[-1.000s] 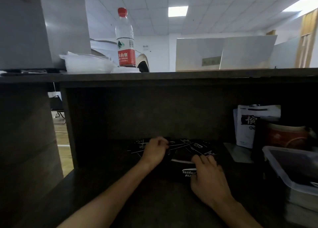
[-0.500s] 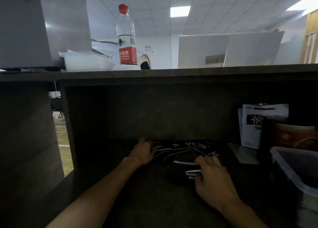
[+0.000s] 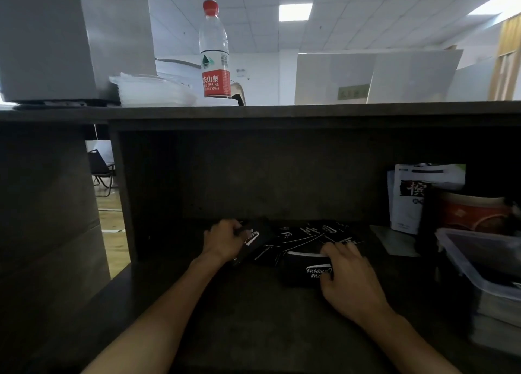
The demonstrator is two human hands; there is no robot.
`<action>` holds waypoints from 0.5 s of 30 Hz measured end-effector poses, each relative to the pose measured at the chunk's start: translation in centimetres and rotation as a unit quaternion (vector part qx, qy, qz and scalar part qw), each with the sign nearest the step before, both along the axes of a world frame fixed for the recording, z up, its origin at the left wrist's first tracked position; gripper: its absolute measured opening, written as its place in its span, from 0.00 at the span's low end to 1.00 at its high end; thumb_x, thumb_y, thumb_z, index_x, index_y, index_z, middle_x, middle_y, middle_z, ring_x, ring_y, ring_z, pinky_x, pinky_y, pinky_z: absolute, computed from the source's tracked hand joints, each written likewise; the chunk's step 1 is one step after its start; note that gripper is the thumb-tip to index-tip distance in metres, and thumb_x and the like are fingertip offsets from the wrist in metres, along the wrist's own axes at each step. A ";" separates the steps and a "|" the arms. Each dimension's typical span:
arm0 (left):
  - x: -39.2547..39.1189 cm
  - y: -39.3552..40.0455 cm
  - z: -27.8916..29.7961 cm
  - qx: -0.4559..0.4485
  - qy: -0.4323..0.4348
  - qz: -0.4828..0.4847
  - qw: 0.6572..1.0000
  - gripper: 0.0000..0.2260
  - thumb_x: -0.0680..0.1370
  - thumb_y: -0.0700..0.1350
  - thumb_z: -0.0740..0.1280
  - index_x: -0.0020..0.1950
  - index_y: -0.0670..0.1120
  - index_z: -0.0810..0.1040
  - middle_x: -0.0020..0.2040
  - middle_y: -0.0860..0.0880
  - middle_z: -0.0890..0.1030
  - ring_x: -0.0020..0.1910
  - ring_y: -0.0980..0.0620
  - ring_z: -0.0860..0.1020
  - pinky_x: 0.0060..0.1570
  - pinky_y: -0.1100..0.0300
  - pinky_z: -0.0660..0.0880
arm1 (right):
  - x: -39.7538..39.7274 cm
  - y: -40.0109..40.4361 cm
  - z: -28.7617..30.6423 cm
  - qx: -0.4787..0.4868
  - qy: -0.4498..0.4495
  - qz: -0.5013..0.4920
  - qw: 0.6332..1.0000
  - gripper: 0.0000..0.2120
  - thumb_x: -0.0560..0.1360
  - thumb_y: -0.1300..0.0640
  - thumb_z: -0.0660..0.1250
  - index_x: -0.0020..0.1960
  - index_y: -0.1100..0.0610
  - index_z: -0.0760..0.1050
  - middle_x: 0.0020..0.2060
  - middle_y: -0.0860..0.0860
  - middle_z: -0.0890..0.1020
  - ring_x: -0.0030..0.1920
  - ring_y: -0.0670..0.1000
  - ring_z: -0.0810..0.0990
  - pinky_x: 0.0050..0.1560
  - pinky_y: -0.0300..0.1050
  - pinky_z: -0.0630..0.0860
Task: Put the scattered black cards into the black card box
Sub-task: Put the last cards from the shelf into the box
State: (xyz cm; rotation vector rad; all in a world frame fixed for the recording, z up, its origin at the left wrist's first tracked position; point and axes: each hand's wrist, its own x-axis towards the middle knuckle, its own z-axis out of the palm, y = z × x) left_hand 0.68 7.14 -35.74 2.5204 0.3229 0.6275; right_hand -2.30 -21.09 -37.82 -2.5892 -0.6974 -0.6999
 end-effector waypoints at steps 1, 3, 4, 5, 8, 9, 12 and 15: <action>-0.1 0.3 0.0 -0.013 -0.007 0.004 1.000 0.08 0.77 0.55 0.68 0.50 0.52 0.82 0.53 0.50 0.83 0.57 0.47 0.79 0.62 0.50 0.71 | 0.1 0.0 -0.1 0.001 -0.001 0.000 1.000 0.14 0.74 0.53 0.65 0.58 0.44 0.68 0.57 0.43 0.74 0.59 0.44 0.68 0.59 0.44 0.70; -0.4 1.0 0.1 -0.033 -0.006 0.008 0.999 0.09 0.78 0.54 0.67 0.48 0.52 0.84 0.50 0.49 0.84 0.55 0.47 0.80 0.60 0.51 0.73 | 0.2 0.0 -0.2 0.000 -0.002 0.000 1.000 0.14 0.74 0.53 0.65 0.57 0.43 0.67 0.56 0.43 0.74 0.58 0.44 0.67 0.58 0.43 0.70; -0.5 1.2 0.1 -0.035 -0.002 0.008 0.999 0.09 0.78 0.54 0.67 0.49 0.52 0.85 0.51 0.49 0.85 0.55 0.48 0.80 0.60 0.52 0.74 | 0.3 0.0 -0.2 0.001 -0.003 0.000 1.000 0.14 0.74 0.53 0.65 0.57 0.43 0.67 0.56 0.43 0.74 0.58 0.44 0.67 0.58 0.43 0.70; -0.7 1.5 0.0 -0.031 0.003 0.007 0.999 0.08 0.78 0.53 0.68 0.51 0.53 0.85 0.51 0.50 0.85 0.55 0.48 0.80 0.59 0.54 0.74 | 0.3 0.0 -0.2 0.002 -0.003 0.000 1.000 0.14 0.74 0.53 0.65 0.58 0.44 0.68 0.56 0.43 0.74 0.58 0.44 0.67 0.58 0.43 0.71; -0.7 2.1 -0.3 -0.025 -0.004 0.006 1.000 0.08 0.78 0.50 0.69 0.52 0.51 0.86 0.53 0.50 0.85 0.55 0.50 0.81 0.57 0.57 0.75 | 0.3 0.0 -0.2 -0.001 -0.003 -0.003 1.000 0.14 0.74 0.53 0.66 0.58 0.44 0.68 0.56 0.43 0.74 0.58 0.44 0.68 0.57 0.43 0.70; -0.7 2.2 -0.3 -0.035 -0.016 0.007 0.999 0.07 0.78 0.48 0.69 0.52 0.50 0.86 0.52 0.49 0.85 0.54 0.50 0.81 0.56 0.58 0.75 | 0.3 0.0 -0.2 -0.002 -0.003 -0.005 1.000 0.14 0.74 0.53 0.66 0.57 0.44 0.68 0.56 0.43 0.74 0.58 0.44 0.68 0.57 0.43 0.70; -0.7 2.4 0.0 -0.081 -0.072 0.007 0.994 0.06 0.78 0.43 0.69 0.50 0.48 0.86 0.49 0.50 0.85 0.51 0.52 0.82 0.53 0.63 0.74 | 0.2 0.0 -0.1 -0.004 -0.002 -0.006 1.000 0.14 0.74 0.53 0.65 0.57 0.43 0.67 0.56 0.43 0.74 0.58 0.44 0.68 0.57 0.43 0.71; -0.8 2.2 0.9 -0.172 -0.159 -0.003 0.972 0.07 0.78 0.37 0.66 0.46 0.47 0.83 0.44 0.49 0.84 0.49 0.49 0.82 0.47 0.63 0.73 | 0.1 0.0 0.0 -0.007 -0.006 -0.003 1.000 0.14 0.74 0.53 0.65 0.58 0.44 0.68 0.56 0.43 0.74 0.58 0.44 0.68 0.57 0.43 0.71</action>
